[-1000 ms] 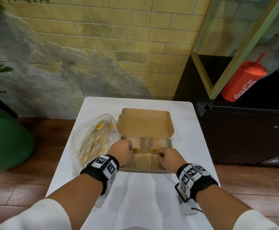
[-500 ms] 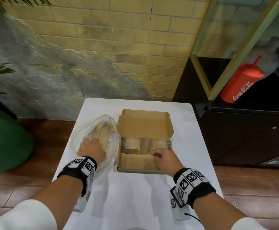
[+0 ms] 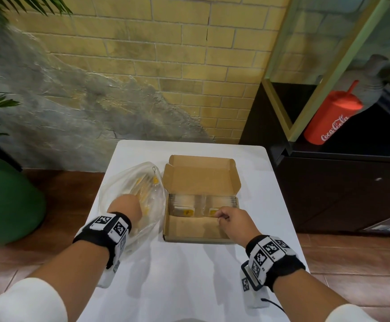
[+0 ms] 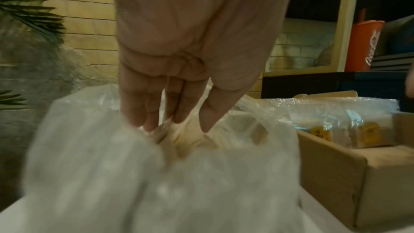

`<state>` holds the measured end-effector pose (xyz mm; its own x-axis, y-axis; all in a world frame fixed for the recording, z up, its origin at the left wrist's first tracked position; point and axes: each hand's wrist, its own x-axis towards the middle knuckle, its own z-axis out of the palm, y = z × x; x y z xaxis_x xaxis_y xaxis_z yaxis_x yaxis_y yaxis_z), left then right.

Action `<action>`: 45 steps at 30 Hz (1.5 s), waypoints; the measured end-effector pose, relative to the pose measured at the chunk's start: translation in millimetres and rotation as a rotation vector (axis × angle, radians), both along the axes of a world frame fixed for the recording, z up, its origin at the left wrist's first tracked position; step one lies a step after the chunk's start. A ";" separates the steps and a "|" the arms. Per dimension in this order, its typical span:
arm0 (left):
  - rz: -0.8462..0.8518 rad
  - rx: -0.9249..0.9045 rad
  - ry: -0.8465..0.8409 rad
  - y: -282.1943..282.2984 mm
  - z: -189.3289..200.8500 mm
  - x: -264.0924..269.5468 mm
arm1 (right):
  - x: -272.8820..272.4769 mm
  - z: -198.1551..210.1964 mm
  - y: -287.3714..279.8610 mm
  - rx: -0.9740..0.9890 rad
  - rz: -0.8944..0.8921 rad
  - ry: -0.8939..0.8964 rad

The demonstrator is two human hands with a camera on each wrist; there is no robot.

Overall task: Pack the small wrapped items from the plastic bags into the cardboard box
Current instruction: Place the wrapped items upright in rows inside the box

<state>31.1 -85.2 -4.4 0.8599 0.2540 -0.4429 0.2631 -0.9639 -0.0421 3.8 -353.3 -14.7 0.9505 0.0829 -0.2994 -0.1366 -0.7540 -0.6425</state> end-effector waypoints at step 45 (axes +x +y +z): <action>0.151 -1.373 -0.401 -81.5 68.0 3.2 | 15.8 64.3 24.4 0.802 -0.180 0.042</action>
